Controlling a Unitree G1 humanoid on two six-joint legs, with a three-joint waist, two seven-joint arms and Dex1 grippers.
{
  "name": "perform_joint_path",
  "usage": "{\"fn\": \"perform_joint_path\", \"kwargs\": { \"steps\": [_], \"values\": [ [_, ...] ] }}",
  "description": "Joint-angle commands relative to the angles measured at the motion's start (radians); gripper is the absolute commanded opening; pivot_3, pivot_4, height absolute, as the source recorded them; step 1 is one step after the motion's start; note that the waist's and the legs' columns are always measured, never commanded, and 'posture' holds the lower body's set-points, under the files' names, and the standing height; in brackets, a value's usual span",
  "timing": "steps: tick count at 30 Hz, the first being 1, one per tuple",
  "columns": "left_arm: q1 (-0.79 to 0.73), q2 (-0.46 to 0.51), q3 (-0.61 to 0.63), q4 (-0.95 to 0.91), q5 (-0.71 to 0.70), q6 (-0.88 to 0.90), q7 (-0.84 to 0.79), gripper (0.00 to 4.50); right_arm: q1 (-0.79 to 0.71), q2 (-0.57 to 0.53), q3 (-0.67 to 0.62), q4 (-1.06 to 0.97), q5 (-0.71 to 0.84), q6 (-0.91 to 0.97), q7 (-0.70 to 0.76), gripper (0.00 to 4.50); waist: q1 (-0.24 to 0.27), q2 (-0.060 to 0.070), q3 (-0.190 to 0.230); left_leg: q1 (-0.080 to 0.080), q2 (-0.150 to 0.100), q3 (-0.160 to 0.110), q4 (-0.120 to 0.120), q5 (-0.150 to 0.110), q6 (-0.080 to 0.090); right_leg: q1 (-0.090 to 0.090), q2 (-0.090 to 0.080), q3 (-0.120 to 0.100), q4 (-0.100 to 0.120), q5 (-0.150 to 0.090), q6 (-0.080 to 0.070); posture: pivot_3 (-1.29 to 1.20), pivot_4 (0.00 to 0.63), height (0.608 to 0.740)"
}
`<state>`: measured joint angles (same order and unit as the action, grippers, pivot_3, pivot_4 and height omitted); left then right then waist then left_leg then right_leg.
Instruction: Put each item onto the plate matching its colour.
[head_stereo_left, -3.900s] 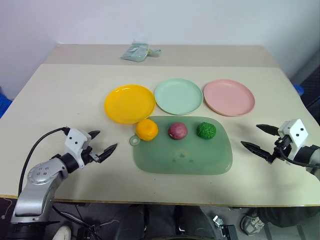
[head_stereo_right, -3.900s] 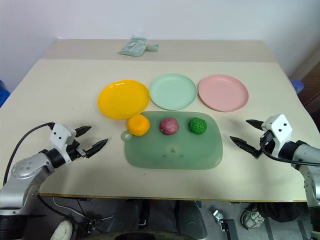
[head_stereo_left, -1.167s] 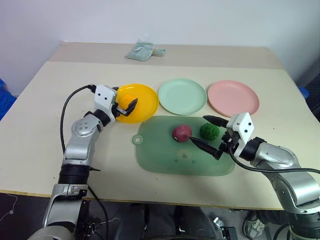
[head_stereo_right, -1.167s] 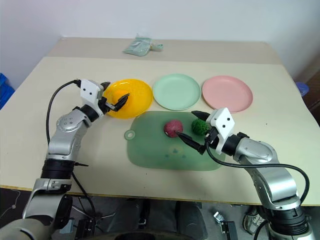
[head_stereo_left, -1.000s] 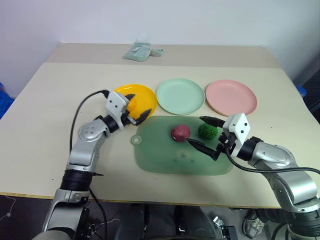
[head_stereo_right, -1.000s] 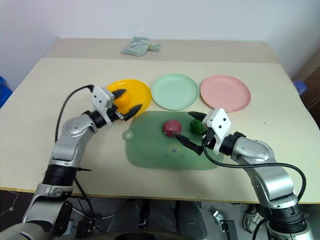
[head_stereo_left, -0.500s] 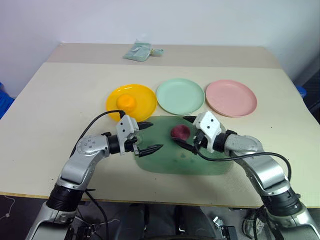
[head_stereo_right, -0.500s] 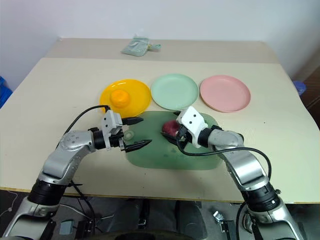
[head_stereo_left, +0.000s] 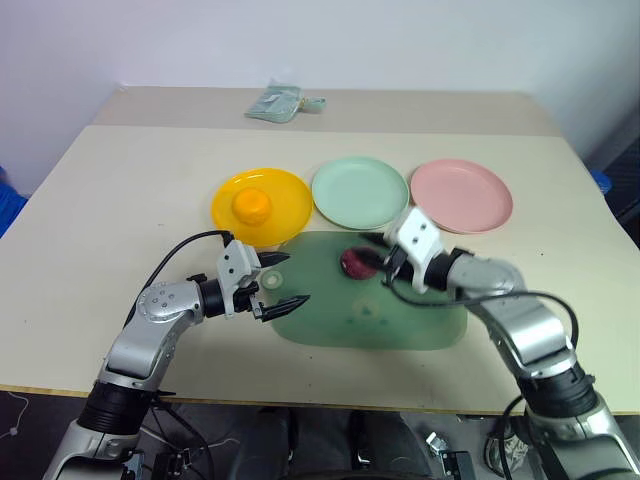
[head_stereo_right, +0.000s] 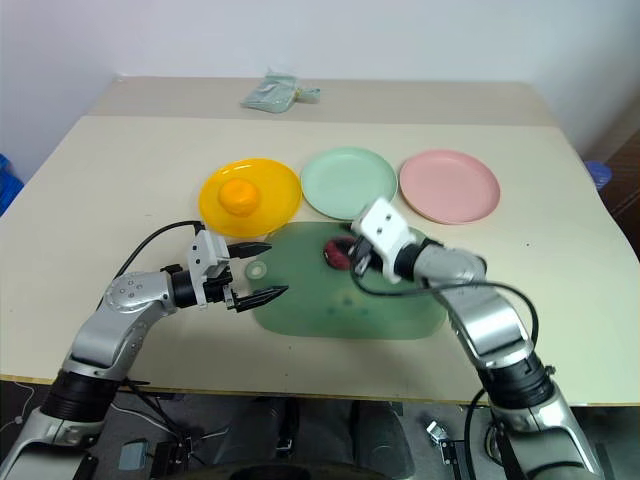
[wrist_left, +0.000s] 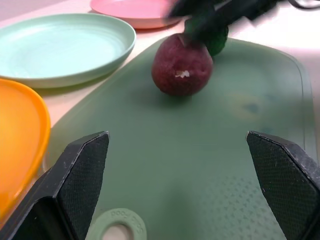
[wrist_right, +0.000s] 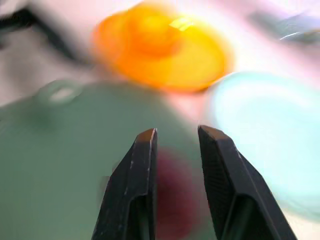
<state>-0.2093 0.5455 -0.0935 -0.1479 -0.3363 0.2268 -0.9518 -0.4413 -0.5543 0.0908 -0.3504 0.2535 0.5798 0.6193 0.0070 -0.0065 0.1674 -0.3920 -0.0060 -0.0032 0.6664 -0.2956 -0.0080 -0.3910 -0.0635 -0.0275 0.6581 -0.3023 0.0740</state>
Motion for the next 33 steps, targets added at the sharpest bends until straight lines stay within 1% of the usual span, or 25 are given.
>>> {"fn": "perform_joint_path", "kwargs": {
  "steps": [1, 3, 4, 5, 6, 7, 8, 15, 21, 22, 24, 26, 27, 29, 30, 32, 33],
  "values": [
    [-0.005, 0.000, 0.016, -0.027, -0.004, -0.011, 0.008, 4.50, -0.002, -0.020, -0.043, -0.013, 0.068, 0.032, 0.058, 1.46, 0.003, 0.000, 0.000, 0.000, 0.000, 0.000, -0.001, 0.000, 0.000, 0.000, 0.000, 0.000, 0.000, 0.000, 0.000, 0.00, 0.150, 0.740],
    [-0.007, 0.000, 0.019, -0.032, -0.008, -0.001, 0.015, 4.50, 0.018, -0.031, -0.037, -0.036, 0.103, 0.059, 0.097, 2.05, 0.004, 0.000, 0.000, 0.000, 0.000, 0.000, -0.001, 0.000, 0.000, 0.000, 0.000, 0.000, -0.001, 0.000, 0.000, 0.00, 0.150, 0.740],
    [-0.006, 0.001, 0.021, -0.035, -0.011, 0.004, 0.017, 4.50, 0.029, -0.032, -0.032, -0.051, 0.115, 0.074, 0.106, 2.51, 0.004, 0.000, 0.000, 0.000, 0.000, 0.000, -0.001, 0.000, 0.001, 0.000, 0.000, 0.000, -0.001, 0.000, 0.000, 0.00, 0.150, 0.740],
    [-0.006, 0.003, 0.023, -0.038, -0.012, 0.007, 0.019, 4.50, 0.038, -0.031, -0.025, -0.063, 0.119, 0.081, 0.108, 3.09, 0.003, 0.000, 0.000, 0.000, 0.000, 0.000, -0.001, 0.000, 0.001, 0.000, 0.000, 0.000, -0.001, 0.000, 0.000, 0.00, 0.150, 0.740],
    [-0.005, 0.008, 0.025, -0.039, -0.012, 0.011, 0.020, 4.50, 0.051, -0.028, -0.012, -0.070, 0.111, 0.081, 0.105, 3.51, 0.003, 0.000, 0.000, 0.000, 0.000, 0.000, -0.001, 0.000, 0.001, 0.000, 0.000, 0.000, -0.001, 0.000, 0.000, 0.00, 0.150, 0.740],
    [-0.004, 0.012, 0.028, -0.038, -0.011, 0.013, 0.021, 4.50, 0.062, -0.028, 0.004, -0.072, 0.093, 0.069, 0.100, 4.08, 0.003, 0.000, 0.000, 0.000, 0.000, 0.000, -0.001, 0.000, 0.001, 0.000, 0.000, 0.000, -0.001, 0.000, 0.000, 0.00, 0.150, 0.740],
    [-0.004, 0.017, 0.030, -0.037, -0.010, 0.014, 0.022, 4.50, 0.069, -0.029, 0.020, -0.069, 0.071, 0.053, 0.093, 4.40, 0.001, 0.000, 0.000, 0.000, 0.000, 0.000, -0.001, 0.000, 0.001, 0.000, 0.000, 0.000, -0.001, 0.000, 0.000, 0.00, 0.150, 0.740],
    [0.009, 0.046, 0.043, -0.058, -0.023, 0.033, 0.016, 4.50, 0.085, -0.017, 0.095, 0.017, -0.021, 0.011, 0.066, 4.40, -0.003, 0.000, 0.000, 0.000, 0.000, 0.000, -0.001, 0.000, 0.001, 0.000, 0.000, 0.000, -0.001, 0.000, 0.000, 0.00, 0.150, 0.740],
    [0.013, 0.046, 0.041, -0.085, -0.026, 0.057, 0.015, 4.50, 0.077, 0.004, 0.108, 0.070, -0.043, 0.005, 0.060, 4.40, 0.000, 0.000, 0.000, 0.000, 0.000, 0.000, -0.001, 0.000, 0.001, 0.000, 0.000, 0.000, -0.001, 0.000, 0.000, 0.00, 0.150, 0.740],
    [0.013, 0.045, 0.041, -0.086, -0.026, 0.058, 0.015, 4.50, 0.076, 0.008, 0.107, 0.071, -0.044, 0.005, 0.059, 4.20, 0.000, 0.000, 0.000, 0.000, 0.000, 0.000, -0.001, 0.000, 0.001, 0.000, 0.000, 0.000, -0.001, 0.000, 0.000, 0.00, 0.150, 0.740],
    [0.014, 0.045, 0.041, -0.088, -0.026, 0.061, 0.014, 4.50, 0.075, 0.014, 0.104, 0.069, -0.045, -0.010, 0.060, 3.60, 0.000, 0.000, 0.000, 0.000, 0.000, 0.000, -0.001, 0.000, 0.000, 0.000, 0.000, 0.000, -0.001, 0.000, 0.000, 0.00, 0.150, 0.740],
    [0.015, 0.045, 0.041, -0.088, -0.026, 0.062, 0.013, 4.50, 0.074, 0.016, 0.098, 0.057, -0.043, -0.009, 0.059, 2.71, -0.001, 0.000, 0.000, 0.000, 0.000, 0.000, -0.001, 0.000, 0.000, 0.000, 0.000, 0.000, -0.001, 0.000, 0.000, 0.00, 0.150, 0.740],
    [0.015, 0.045, 0.041, -0.088, -0.026, 0.063, 0.012, 4.50, 0.074, 0.010, 0.094, 0.043, -0.044, -0.017, 0.063, 2.51, -0.001, 0.000, 0.000, 0.000, 0.000, 0.000, -0.001, 0.000, 0.001, 0.000, 0.000, 0.000, -0.001, 0.000, 0.000, 0.00, 0.150, 0.740],
    [0.017, 0.044, 0.038, -0.088, -0.023, 0.062, 0.012, 4.50, 0.065, 0.000, 0.074, 0.010, -0.032, -0.027, 0.072, 2.47, -0.001, 0.000, 0.000, 0.000, 0.000, 0.000, -0.001, 0.000, 0.001, 0.000, 0.000, 0.000, -0.001, 0.000, 0.000, 0.00, 0.150, 0.740],
    [0.018, 0.043, 0.037, -0.087, -0.022, 0.061, 0.012, 4.50, 0.046, 0.006, 0.042, 0.004, -0.013, -0.024, 0.064, 2.47, -0.001, 0.000, 0.000, 0.000, 0.000, 0.000, -0.001, 0.000, 0.001, 0.000, 0.000, 0.000, -0.001, 0.000, 0.000, 0.00, 0.150, 0.740],
    [0.017, 0.042, 0.036, -0.085, -0.019, 0.058, 0.013, 4.50, -0.014, 0.026, -0.030, 0.033, 0.008, -0.007, 0.016, 2.47, -0.003, 0.000, 0.000, 0.000, 0.000, 0.000, -0.001, 0.000, 0.001, 0.000, 0.000, 0.000, -0.001, 0.000, 0.000, 0.00, 0.150, 0.740],
    [0.016, 0.040, 0.035, -0.083, -0.018, 0.057, 0.013, 4.50, -0.058, 0.025, -0.062, 0.086, -0.014, -0.015, -0.026, 2.47, -0.004, 0.000, 0.000, 0.000, 0.000, 0.000, -0.001, 0.000, 0.000, 0.000, 0.000, 0.000, -0.001, 0.000, 0.000, 0.00, 0.150, 0.740]
  ]
}}
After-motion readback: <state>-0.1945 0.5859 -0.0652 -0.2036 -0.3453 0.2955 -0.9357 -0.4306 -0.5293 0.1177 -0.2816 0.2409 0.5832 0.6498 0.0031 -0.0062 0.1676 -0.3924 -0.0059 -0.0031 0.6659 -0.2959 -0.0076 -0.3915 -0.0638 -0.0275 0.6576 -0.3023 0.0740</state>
